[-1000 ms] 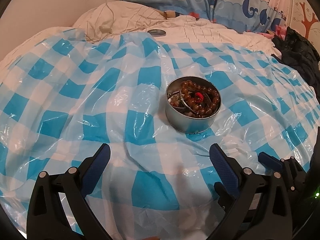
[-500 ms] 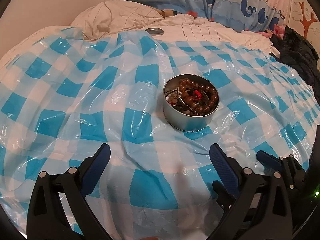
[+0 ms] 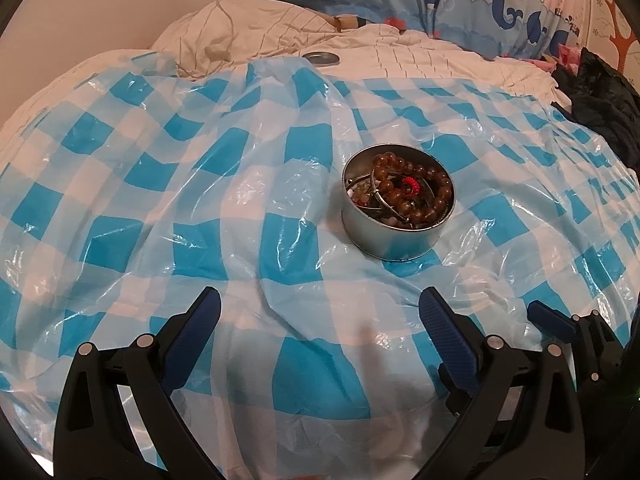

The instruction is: Organize jewelry

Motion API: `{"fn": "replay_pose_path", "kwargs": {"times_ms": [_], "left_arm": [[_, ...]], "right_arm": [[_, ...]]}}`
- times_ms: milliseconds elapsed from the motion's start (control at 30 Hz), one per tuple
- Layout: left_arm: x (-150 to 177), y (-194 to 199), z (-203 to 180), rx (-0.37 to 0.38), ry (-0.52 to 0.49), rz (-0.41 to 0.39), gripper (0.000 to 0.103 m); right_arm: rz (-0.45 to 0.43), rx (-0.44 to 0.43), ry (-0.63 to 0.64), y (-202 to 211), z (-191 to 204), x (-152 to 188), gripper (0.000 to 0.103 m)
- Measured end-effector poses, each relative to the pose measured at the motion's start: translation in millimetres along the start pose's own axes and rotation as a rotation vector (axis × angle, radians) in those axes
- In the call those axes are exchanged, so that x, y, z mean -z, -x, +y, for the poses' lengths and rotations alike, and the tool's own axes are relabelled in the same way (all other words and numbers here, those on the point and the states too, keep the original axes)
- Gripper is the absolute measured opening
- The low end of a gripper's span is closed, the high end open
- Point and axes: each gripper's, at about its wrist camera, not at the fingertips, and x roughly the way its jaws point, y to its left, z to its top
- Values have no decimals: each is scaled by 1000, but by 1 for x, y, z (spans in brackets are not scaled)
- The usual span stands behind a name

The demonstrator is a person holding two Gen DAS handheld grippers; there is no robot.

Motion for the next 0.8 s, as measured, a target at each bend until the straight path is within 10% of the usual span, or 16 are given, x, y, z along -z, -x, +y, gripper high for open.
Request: {"fn": "replay_pose_path", "kwargs": {"times_ms": [800], "left_arm": [[2,-5,3,-6,32,52,95]], "right_arm": [[0,2,0,0,2,0,96]]}}
